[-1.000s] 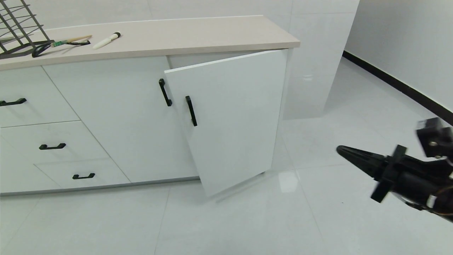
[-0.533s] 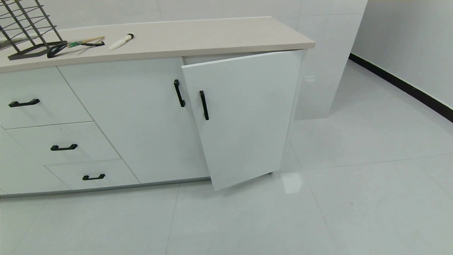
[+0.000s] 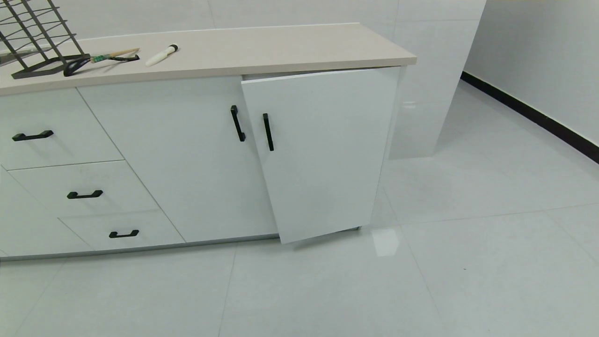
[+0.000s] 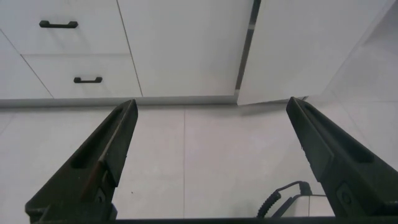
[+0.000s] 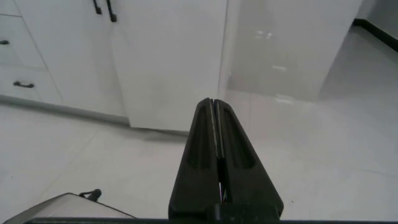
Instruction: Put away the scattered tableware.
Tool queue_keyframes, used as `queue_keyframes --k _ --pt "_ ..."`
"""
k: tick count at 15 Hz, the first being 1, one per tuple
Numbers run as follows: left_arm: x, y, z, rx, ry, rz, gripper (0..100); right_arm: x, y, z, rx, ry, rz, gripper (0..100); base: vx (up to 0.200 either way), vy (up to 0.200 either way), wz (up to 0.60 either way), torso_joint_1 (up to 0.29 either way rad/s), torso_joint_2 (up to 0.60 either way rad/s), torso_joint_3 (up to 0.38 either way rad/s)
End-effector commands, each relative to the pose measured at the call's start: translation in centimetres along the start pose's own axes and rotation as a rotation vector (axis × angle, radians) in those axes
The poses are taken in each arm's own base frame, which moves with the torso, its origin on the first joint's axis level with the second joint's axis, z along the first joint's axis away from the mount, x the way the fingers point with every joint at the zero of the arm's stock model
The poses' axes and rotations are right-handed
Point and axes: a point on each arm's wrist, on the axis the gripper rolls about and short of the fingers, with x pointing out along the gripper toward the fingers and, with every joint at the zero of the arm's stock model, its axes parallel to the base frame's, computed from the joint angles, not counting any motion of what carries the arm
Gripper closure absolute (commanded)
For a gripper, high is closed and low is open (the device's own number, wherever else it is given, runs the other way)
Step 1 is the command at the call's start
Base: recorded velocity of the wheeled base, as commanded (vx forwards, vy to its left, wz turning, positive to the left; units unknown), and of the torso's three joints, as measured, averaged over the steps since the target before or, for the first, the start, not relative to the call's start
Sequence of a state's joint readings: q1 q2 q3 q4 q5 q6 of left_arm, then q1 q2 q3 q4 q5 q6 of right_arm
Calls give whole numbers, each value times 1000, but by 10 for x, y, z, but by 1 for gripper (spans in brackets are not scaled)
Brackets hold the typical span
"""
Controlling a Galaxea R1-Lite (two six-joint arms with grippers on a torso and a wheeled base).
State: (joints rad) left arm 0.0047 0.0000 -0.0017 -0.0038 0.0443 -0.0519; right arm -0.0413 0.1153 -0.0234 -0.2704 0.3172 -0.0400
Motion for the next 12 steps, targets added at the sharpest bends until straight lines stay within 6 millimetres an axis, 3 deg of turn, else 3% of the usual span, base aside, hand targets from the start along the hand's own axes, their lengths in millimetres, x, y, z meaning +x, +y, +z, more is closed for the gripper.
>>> queue_keyframes --k 1,6,12 --pt "0 0 0 0 -1 0 0 -3 0 -9 3 13 -44 100 0 0 0 0 0 0" --pt "0 0 0 0 -1 0 0 -5 -1 -29 4 211 -140 100 0 0 0 0 0 0" --pt "0 0 0 0 -1 0 0 -13 -2 -35 51 183 -242 100 0 0 0 0 0 0"
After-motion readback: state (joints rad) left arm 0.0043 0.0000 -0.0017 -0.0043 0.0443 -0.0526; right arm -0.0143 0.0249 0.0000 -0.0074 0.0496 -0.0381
